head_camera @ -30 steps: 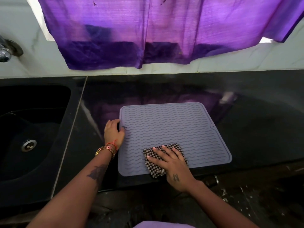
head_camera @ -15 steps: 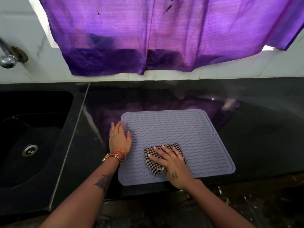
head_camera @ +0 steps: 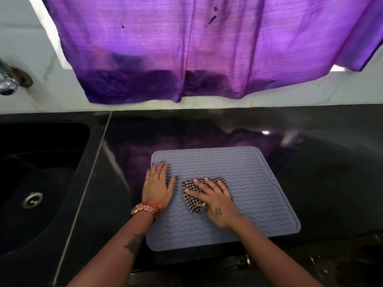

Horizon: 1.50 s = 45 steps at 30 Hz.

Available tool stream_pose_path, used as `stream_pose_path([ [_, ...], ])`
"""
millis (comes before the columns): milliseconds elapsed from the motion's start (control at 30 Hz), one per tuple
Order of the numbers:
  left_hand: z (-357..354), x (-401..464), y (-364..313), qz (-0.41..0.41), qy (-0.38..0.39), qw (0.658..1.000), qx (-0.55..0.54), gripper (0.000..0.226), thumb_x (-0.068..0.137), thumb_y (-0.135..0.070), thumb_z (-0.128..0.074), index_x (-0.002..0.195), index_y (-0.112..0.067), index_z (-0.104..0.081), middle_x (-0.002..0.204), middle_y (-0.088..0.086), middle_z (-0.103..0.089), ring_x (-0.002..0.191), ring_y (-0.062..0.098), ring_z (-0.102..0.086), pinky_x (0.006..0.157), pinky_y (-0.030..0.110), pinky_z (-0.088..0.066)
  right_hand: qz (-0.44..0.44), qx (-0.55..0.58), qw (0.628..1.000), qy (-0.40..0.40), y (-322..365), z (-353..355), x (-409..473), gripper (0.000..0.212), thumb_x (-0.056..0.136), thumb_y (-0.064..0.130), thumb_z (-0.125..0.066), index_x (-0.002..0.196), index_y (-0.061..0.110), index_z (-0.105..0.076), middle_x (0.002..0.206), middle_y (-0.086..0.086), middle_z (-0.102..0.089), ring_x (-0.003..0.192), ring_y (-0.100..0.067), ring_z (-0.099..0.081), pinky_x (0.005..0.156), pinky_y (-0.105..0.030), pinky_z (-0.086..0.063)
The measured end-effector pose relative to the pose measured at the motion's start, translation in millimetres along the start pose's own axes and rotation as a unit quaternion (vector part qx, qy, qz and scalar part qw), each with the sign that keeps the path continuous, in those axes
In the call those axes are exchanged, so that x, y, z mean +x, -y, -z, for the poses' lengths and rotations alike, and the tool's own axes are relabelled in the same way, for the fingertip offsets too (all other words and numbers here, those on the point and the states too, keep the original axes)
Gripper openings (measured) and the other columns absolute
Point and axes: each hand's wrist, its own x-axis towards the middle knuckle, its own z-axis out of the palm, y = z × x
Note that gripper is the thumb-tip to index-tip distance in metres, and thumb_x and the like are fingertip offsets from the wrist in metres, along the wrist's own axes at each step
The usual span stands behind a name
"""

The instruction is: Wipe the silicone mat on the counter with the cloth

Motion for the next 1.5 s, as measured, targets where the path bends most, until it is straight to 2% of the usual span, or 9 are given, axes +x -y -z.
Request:
stream_pose_path([
  [233, -2.0, 0.8, -1.9, 0.003, 0.027, 0.998, 0.059, 0.089, 0.073, -0.066, 0.001, 0.147, -0.019, -0.016, 0.157, -0.002, -0.013, 0.146, 0.018, -0.005, 0.120, 0.038, 0.000, 0.002, 0.045, 0.996, 0.080, -11.5, 29.8, 23.2, 0.075, 0.080, 0.001, -0.045, 0.133, 0.054, -0.038, 0.153, 0.021, -0.025, 0.141, -0.015, -0.023, 0.109, -0.042, -0.016],
  [367, -1.0, 0.2, -3.8, 0.006, 0.023, 0.998, 0.057, 0.091, 0.072, -0.067, 0.002, 0.147, -0.020, -0.017, 0.157, -0.003, -0.013, 0.146, 0.017, -0.005, 0.120, 0.037, 0.000, 0.021, 0.149, 0.988, -0.030, -23.4, 53.6, 49.2, 0.077, 0.067, -0.007, -0.043, 0.126, 0.040, -0.056, 0.136, 0.005, -0.056, 0.128, -0.018, -0.048, 0.108, -0.038, -0.036],
  [500, -1.2, 1.4, -5.1, 0.006, 0.020, 0.998, 0.055, 0.091, 0.072, -0.068, 0.001, 0.147, -0.020, -0.017, 0.157, -0.003, -0.014, 0.146, 0.017, -0.005, 0.119, 0.035, 0.004, 0.003, -0.010, 1.000, -0.003, -18.1, 32.6, 53.4, 0.075, 0.081, 0.005, -0.045, 0.139, 0.050, -0.030, 0.155, 0.013, -0.023, 0.143, -0.015, -0.021, 0.114, -0.041, -0.013],
  [667, -1.7, 2.4, -5.3, 0.006, 0.009, 0.999, 0.052, 0.088, 0.074, -0.067, -0.003, 0.146, -0.018, -0.020, 0.156, -0.001, -0.017, 0.146, 0.018, -0.008, 0.119, 0.035, 0.005, -0.005, -0.004, 1.000, 0.028, -24.3, 18.3, 58.1, 0.080, 0.082, 0.003, -0.043, 0.138, 0.056, -0.023, 0.157, 0.020, -0.009, 0.146, -0.013, -0.007, 0.115, -0.040, 0.000],
  [833, -1.3, 1.2, -5.7, 0.001, 0.007, 0.998, 0.058, 0.093, 0.073, -0.072, 0.000, 0.146, -0.018, -0.021, 0.156, 0.000, -0.018, 0.145, 0.018, -0.008, 0.118, 0.033, 0.006, -0.004, 0.089, 0.994, 0.068, -34.6, 50.2, 83.9, 0.064, 0.085, 0.000, -0.042, 0.128, 0.047, -0.051, 0.147, 0.014, -0.041, 0.134, -0.016, -0.036, 0.110, -0.036, -0.023],
  [900, -1.6, -0.1, -5.3, -0.004, 0.004, 0.998, 0.055, 0.103, 0.069, -0.079, 0.009, 0.146, -0.018, -0.022, 0.156, 0.000, -0.019, 0.145, 0.018, -0.010, 0.118, 0.033, 0.005, -0.003, 0.169, 0.985, 0.038, -41.1, 69.9, 99.7, 0.063, 0.080, -0.009, -0.041, 0.124, 0.031, -0.061, 0.134, 0.001, -0.057, 0.127, -0.016, -0.049, 0.107, -0.025, -0.035],
  [1000, -2.1, 1.0, -4.6, -0.005, -0.004, 0.999, 0.042, 0.103, 0.069, -0.078, 0.011, 0.145, -0.018, -0.025, 0.155, 0.000, -0.020, 0.145, 0.018, -0.012, 0.119, 0.033, 0.002, -0.016, 0.176, 0.983, -0.048, -48.4, 86.4, 123.7, 0.066, 0.077, -0.009, -0.045, 0.123, 0.036, -0.060, 0.134, 0.001, -0.058, 0.126, -0.019, -0.051, 0.106, -0.036, -0.041],
  [1267, -2.5, 2.7, -4.9, 0.002, -0.007, 0.999, 0.032, 0.087, 0.077, -0.072, -0.008, 0.145, -0.019, -0.026, 0.155, 0.000, -0.021, 0.145, 0.017, -0.013, 0.119, 0.032, 0.001, -0.040, 0.017, 0.997, 0.059, -41.5, 35.7, 121.0, 0.074, 0.087, 0.003, -0.038, 0.138, 0.054, -0.026, 0.159, 0.014, -0.006, 0.147, -0.016, -0.001, 0.117, -0.043, 0.006],
  [1500, -1.8, -0.1, -3.8, -0.007, -0.008, 0.999, 0.034, 0.107, 0.066, -0.079, 0.014, 0.144, -0.019, -0.026, 0.155, -0.001, -0.020, 0.145, 0.016, -0.012, 0.119, 0.032, 0.001, -0.046, 0.242, 0.969, 0.026, -54.4, 84.7, 142.5, 0.050, 0.089, -0.003, -0.043, 0.125, 0.028, -0.061, 0.135, -0.001, -0.056, 0.129, -0.018, -0.048, 0.109, -0.026, -0.036],
])
